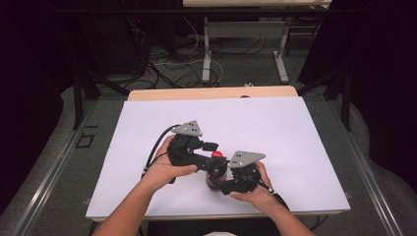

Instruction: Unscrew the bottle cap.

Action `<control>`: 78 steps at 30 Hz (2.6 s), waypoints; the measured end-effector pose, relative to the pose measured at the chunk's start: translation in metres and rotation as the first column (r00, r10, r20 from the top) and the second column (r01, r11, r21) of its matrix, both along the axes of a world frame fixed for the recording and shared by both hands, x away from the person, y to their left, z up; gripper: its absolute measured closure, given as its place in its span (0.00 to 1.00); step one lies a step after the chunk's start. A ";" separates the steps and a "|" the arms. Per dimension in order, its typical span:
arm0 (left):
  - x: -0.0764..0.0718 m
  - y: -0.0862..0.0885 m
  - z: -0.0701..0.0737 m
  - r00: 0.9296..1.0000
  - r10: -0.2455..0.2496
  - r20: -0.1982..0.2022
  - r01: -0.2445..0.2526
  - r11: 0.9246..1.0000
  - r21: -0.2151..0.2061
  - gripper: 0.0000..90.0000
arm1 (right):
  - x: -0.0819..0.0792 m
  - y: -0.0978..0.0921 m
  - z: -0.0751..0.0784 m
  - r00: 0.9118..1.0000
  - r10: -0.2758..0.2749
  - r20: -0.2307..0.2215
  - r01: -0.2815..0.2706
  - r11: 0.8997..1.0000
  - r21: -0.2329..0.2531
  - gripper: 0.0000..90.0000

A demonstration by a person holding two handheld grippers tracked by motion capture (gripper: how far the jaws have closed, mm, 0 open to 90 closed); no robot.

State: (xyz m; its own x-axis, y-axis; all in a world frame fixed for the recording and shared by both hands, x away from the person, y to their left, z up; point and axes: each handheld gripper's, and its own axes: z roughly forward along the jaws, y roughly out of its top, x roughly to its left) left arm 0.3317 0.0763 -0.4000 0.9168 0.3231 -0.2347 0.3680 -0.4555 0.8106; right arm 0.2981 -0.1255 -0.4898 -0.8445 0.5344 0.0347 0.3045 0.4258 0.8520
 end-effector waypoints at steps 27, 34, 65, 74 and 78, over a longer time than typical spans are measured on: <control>-0.019 -0.020 -0.007 0.963 0.251 0.094 -0.256 0.965 0.047 0.68 | 0.001 0.001 -0.001 0.997 -0.069 0.020 0.069 0.998 -0.005 0.34; -0.033 -0.035 -0.008 0.901 0.409 0.144 -0.415 0.910 0.017 0.68 | 0.000 0.000 0.000 0.991 -0.126 0.044 0.127 0.992 -0.007 0.34; 0.013 -0.001 -0.006 0.999 -0.027 0.028 0.027 1.000 0.005 0.54 | 0.000 -0.001 0.002 1.000 -0.016 -0.001 0.016 1.000 -0.003 0.33; 0.007 -0.009 -0.007 0.999 -0.021 0.042 0.020 1.000 0.022 0.68 | 0.000 0.000 0.003 1.000 -0.016 -0.004 0.016 1.000 -0.005 0.34; -0.004 -0.017 -0.005 0.992 0.111 0.067 -0.113 0.993 0.026 0.68 | 0.001 -0.002 0.003 0.999 -0.052 0.010 0.052 0.999 0.007 0.34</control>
